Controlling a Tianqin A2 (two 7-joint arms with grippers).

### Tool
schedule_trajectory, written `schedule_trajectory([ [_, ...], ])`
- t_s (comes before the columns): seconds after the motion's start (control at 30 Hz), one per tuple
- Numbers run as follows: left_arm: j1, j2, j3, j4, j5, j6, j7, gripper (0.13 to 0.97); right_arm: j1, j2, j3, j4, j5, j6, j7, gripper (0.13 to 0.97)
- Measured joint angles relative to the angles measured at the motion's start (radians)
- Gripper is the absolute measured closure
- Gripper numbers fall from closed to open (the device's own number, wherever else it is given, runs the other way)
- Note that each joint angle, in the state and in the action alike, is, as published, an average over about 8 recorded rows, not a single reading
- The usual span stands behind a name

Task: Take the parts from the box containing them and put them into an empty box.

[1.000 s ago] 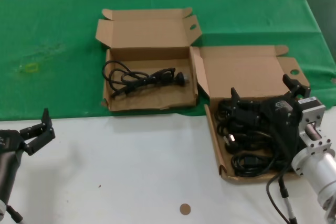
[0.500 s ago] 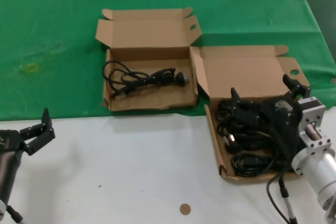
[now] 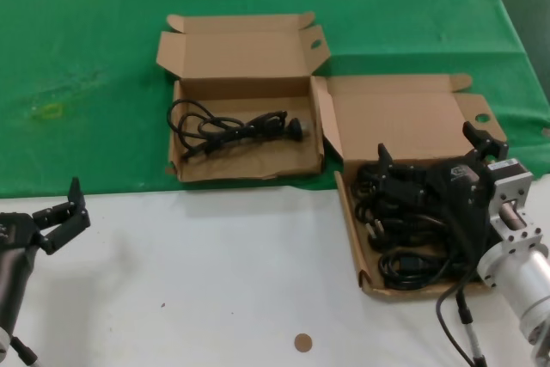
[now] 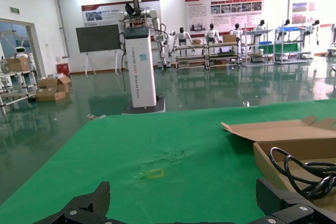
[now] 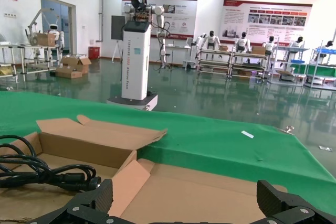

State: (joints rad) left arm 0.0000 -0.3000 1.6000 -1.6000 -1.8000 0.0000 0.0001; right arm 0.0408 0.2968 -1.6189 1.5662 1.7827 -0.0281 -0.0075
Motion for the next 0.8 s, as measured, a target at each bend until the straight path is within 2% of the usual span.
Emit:
schedule_trajectory([
  [0.8,0.000,0.000,0.000,0.000,0.000,0.000,0.000,0.132,0.000,0.000,0.000,0.000,0.000,0.000,0.000,0.129],
])
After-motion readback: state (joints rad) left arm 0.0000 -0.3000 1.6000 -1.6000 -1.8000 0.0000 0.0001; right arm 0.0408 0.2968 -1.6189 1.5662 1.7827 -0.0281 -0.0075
